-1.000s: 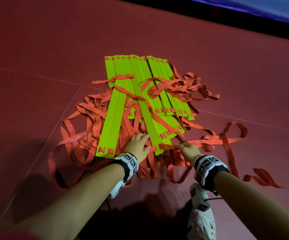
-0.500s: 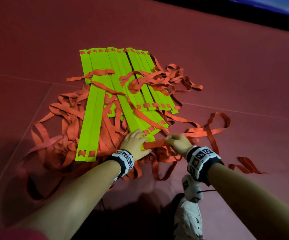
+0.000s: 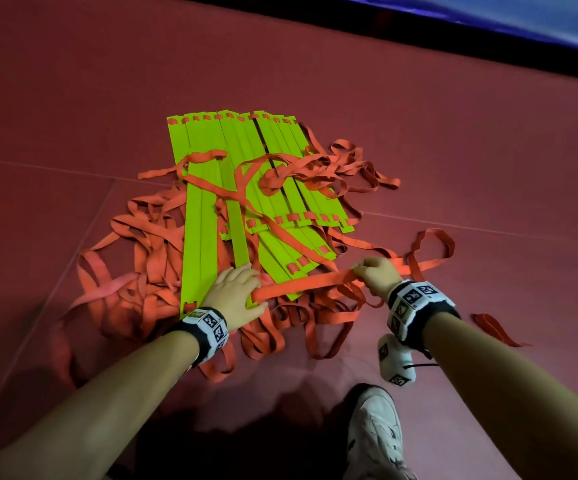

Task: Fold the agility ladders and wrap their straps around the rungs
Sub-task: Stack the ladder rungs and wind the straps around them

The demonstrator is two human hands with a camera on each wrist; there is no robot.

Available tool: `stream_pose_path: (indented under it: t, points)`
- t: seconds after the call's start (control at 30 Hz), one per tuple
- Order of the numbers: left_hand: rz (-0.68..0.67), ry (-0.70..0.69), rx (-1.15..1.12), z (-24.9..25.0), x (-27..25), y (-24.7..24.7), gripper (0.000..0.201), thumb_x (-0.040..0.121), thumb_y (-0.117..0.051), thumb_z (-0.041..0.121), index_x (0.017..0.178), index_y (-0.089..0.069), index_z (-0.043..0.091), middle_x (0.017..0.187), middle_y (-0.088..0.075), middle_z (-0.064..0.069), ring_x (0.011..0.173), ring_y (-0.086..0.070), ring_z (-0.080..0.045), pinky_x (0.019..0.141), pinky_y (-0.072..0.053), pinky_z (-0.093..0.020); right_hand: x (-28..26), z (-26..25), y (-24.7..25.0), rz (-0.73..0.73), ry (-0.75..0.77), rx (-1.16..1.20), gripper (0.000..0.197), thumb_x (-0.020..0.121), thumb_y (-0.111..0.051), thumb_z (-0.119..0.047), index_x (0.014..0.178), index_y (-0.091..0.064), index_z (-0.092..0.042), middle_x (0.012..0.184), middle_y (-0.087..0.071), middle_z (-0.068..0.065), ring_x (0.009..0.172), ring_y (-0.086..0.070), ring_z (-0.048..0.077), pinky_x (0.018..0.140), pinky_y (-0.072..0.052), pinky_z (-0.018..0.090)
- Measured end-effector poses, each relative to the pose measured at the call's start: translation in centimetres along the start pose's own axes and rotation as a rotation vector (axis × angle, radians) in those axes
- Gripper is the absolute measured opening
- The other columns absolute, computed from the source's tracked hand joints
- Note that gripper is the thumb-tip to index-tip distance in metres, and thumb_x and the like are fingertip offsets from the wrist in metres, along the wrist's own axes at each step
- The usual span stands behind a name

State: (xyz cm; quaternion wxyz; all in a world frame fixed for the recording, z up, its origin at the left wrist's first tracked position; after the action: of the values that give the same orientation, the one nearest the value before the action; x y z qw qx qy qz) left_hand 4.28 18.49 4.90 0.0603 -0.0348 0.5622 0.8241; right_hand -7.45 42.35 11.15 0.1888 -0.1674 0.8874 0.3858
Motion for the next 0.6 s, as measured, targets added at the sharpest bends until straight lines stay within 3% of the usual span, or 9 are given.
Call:
stream_pose_path:
  t: [0.17, 0.3, 0.37, 0.43, 0.5, 0.6]
  points:
    - [0.157, -0.011, 0.016, -0.6, -1.1, 1.8, 0.064, 0.081, -0.028, 0.061, 0.105, -0.062, 0.013, 0.131, -0.057, -0.003, 0.139, -0.039, -0.022, 0.115, -0.024, -0.04, -1.9, -2.8, 0.4, 0.022, 0.095, 0.053, 0.021, 0.09, -0.052, -0.001, 0.073, -0.06, -0.011, 0.061, -0.052, -0.006, 0.047, -0.045, 0.001, 0.038, -0.031, 0.007]
    - [0.132, -0.065, 0.085, -0.9, -1.4, 2.5, 0.063, 0.083, -0.027, 0.06, 0.103, -0.064, 0.012, 0.124, -0.061, -0.005, 0.136, -0.044, -0.025, 0.111, -0.031, -0.042, -3.1, -3.7, 0.5, 0.004, 0.135, 0.01, 0.023, 0.09, -0.056, -0.006, 0.069, -0.058, -0.015, 0.059, -0.052, -0.003, 0.048, -0.042, 0.009, 0.034, -0.029, 0.01]
    - [0.077, -0.098, 0.141, -0.9, -1.6, 2.2, 0.069, 0.083, -0.023, 0.062, 0.106, -0.064, 0.012, 0.126, -0.061, -0.005, 0.136, -0.044, -0.025, 0.111, -0.031, -0.042, -3.6, -3.8, 0.1, -0.021, 0.149, -0.027, 0.025, 0.09, -0.056, -0.008, 0.067, -0.057, -0.017, 0.059, -0.052, -0.004, 0.046, -0.042, 0.008, 0.035, -0.03, 0.011]
    - [-0.003, -0.086, 0.163, -1.3, -1.9, 1.7, 0.08, 0.079, -0.015, 0.067, 0.114, -0.062, 0.013, 0.134, -0.055, -0.003, 0.14, -0.037, -0.022, 0.114, -0.025, -0.04, -3.9, -3.6, -0.3, -0.031, 0.164, -0.024, 0.027, 0.09, -0.058, -0.007, 0.067, -0.056, -0.019, 0.061, -0.054, -0.004, 0.049, -0.048, 0.004, 0.043, -0.037, 0.012]
    - [-0.061, -0.035, 0.17, -1.9, -2.2, 1.3, 0.088, 0.073, -0.009, 0.071, 0.121, -0.058, 0.016, 0.141, -0.048, 0.001, 0.144, -0.028, -0.018, 0.116, -0.019, -0.036, -4.1, -3.0, -0.5, -0.038, 0.17, -0.007, 0.025, 0.09, -0.058, -0.005, 0.069, -0.057, -0.02, 0.069, -0.06, -0.002, 0.063, -0.055, 0.01, 0.058, -0.047, 0.021]
    - [-0.104, 0.022, 0.209, -2.5, -2.7, 0.7, 0.066, 0.088, -0.031, 0.069, 0.129, -0.052, 0.021, 0.15, -0.037, 0.005, 0.146, -0.02, -0.015, 0.117, -0.014, -0.033, -4.4, -2.1, -0.1, -0.03, 0.178, -0.018, 0.025, 0.088, -0.058, -0.001, 0.076, -0.061, -0.022, 0.085, -0.067, 0.011, 0.078, -0.06, 0.022, 0.08, -0.053, 0.04]
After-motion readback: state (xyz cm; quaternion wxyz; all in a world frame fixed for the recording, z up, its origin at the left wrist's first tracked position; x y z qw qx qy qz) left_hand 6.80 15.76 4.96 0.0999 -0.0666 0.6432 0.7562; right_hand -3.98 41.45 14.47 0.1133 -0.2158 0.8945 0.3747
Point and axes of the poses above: each hand's wrist, its own x-axis towards the middle knuckle, its own y-axis out of the back of the hand, z = x × y, the point moved 9 cm from there along x, towards the middle knuckle
